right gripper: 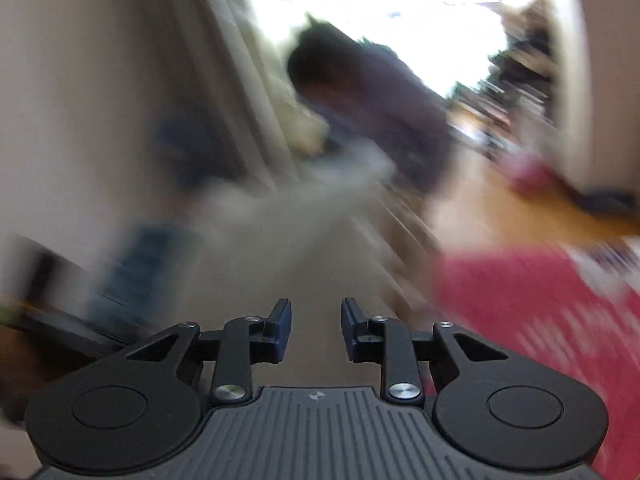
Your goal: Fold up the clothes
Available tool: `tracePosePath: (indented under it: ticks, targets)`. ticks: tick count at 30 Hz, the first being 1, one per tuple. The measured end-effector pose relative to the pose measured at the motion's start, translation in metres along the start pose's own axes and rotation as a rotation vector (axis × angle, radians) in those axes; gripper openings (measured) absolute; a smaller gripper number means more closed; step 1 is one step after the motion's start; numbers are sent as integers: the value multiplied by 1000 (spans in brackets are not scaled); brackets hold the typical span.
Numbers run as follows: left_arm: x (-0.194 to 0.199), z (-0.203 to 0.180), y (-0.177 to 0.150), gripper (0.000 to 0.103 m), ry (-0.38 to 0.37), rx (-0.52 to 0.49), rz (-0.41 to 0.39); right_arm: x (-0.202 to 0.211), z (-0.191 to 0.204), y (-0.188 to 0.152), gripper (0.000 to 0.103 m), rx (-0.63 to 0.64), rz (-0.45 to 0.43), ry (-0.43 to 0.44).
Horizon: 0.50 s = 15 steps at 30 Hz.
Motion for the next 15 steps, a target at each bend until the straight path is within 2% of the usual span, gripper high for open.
tracePosePath:
  ticks: [2,4,6,8,9,11,13,15]
  targets:
    - [-1,-8,-4,33,11,-17,-11,-4,-15,-6,22,-114,22,-66]
    - [-1,-12,-5,33,9,-19,-12,19,-24,-3,22,-190,-37,-121]
    - [10,-18,-3,33,5,-41,-26,50,-27,0,22,-185,-99,-153]
    - [19,-36,-17,34,-19,-82,-51,70,-15,9,22,-117,-168,-165]
    - [12,-55,-35,34,-40,-117,-72,71,-2,17,22,-62,-202,-163]
    - [28,-59,-17,35,-36,-220,-153,71,30,34,22,70,-274,-142]
    - [38,-68,-11,37,-22,-298,-270,63,58,48,22,180,-326,-133]
    - [52,-58,4,37,41,-335,-357,36,76,59,22,253,-324,-154]
Point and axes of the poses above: each gripper's, at about its wrist camera, not at the fingertips, and x roughly against the way its jaws point, z to its left, y to its top, the point moved 5 cm from there along -x, roughly the way its jaws point, and after that the axes turned 15 degrees about -y, right-handed, at the moved point
